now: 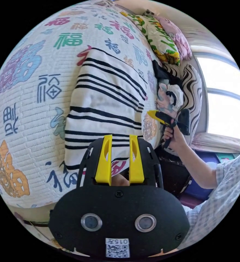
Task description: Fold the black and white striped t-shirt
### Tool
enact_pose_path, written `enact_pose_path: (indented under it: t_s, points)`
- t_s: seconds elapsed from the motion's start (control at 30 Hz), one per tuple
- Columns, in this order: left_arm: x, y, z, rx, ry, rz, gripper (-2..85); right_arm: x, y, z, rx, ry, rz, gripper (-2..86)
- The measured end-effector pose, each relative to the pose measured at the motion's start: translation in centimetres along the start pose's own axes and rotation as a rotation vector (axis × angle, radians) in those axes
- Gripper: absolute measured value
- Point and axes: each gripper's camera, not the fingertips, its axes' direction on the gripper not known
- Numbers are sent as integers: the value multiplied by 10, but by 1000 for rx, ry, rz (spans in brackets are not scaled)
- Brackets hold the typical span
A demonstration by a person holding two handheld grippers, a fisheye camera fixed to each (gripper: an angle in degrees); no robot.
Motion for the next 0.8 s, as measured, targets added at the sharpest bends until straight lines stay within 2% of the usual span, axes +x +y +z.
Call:
enact_pose_path:
  t_s: [0.1, 0.27, 0.33, 0.43, 0.5, 0.57, 0.67, 0.73, 0.8]
  points:
    - [26, -13, 38, -14, -48, 90, 108, 2, -19, -4, 20, 17, -23, 95]
    - [59, -29, 106, -50, -53, 155, 128, -5, -40, -5, -102, 6, -69, 4]
    - [58, -35, 119, -18, -37, 94, 137, -26, -39, -23, -72, -12, -145, -2]
    - [48, -37, 126, 36, 1, -24, 140, -66, -34, -40, -87, 101, -288, -6]
    - [46, -40, 128, 66, -20, -55, 138, -78, -32, -47, -89, 98, -327, -7]
    - [42, -44, 128, 87, -32, -80, 126, -88, -33, -46, -155, -13, -342, -8]
    - [22, -41, 109, 122, 17, -101, 39, -118, -32, -44, -189, -11, -446, -7]
    - [-8, -20, 62, 220, 130, -86, 5, -144, -36, -44, -167, -36, -508, -7]
    - [-42, 3, 14, 293, 160, -118, 0, -173, -42, -34, -161, -73, -560, -6]
